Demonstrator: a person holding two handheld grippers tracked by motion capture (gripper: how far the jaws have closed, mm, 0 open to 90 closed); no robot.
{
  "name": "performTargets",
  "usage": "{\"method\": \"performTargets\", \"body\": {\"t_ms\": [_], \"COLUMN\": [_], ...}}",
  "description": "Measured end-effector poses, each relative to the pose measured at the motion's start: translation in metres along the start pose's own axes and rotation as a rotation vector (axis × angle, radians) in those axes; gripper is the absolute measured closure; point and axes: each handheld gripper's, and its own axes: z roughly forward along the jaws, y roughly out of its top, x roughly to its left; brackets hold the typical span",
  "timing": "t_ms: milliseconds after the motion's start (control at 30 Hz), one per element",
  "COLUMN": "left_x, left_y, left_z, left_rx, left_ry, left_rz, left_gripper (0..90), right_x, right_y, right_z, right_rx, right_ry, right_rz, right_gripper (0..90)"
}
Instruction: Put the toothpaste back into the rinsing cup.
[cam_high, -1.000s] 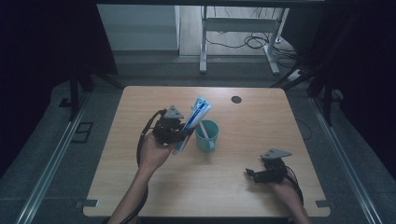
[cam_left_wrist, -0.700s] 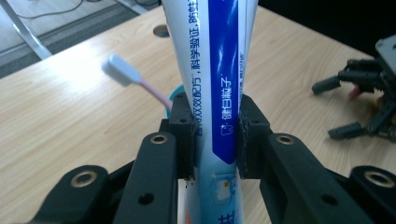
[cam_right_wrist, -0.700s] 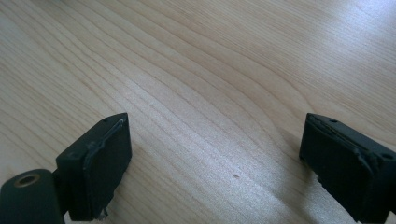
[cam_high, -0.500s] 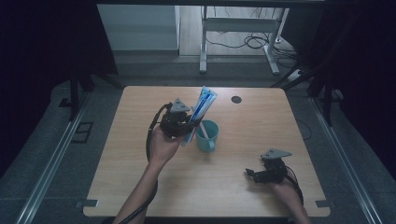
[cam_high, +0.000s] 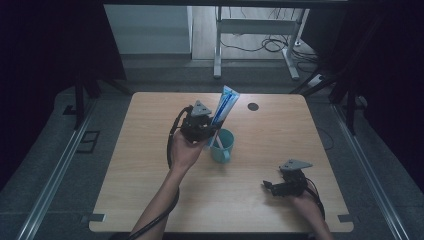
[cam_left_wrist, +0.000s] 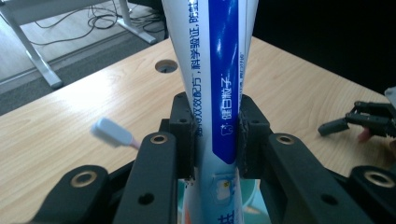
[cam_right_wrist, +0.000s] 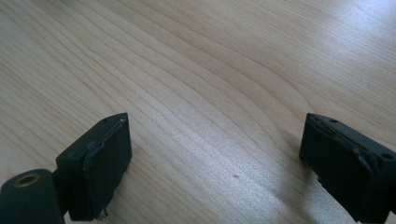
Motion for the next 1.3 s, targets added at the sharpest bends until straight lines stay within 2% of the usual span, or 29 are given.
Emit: {"method": "performTargets", "body": {"t_ms": [300,467,633,733,900,1300], "left_x": [-0.004,-0.006,-0.006,-0.008,-0.008,-0.006], "left_y": [0.008,0.009,0.009,0.007,0.000,-0.019], "left_z": [0.012,0.022,0.031,0.035,0.042,0.053], "left_rx": [-0.035,-0.038,-0.051,-0.053,-0.057,-0.060], "left_ry": [0.001,0.009,-0.004,-0.002,0.001,0.008], "left_rz": [-0.010,0.002,0.008,0.023,0.019,-0.014], "left_gripper": [72.5,72.5,72.5,72.5,72.5,72.3], "right_x": [0.000,0.000,0.000,0.000,0.000,0.000], "right_y": [0.000,0.000,0.000,0.000,0.000,0.000], "right_z": [0.000,0.000,0.000,0.000,0.000,0.000], "right_rx": [0.001,0.000,0.000,0.000,0.000,-0.001], "right_ry": [0.000,0.002,0.000,0.001,0.001,0.006], "right_rz": [-0.001,0.002,0.000,0.000,0.000,-0.002], "right_gripper": [9.2,9.2,9.2,9.2,9.2,9.1]}}
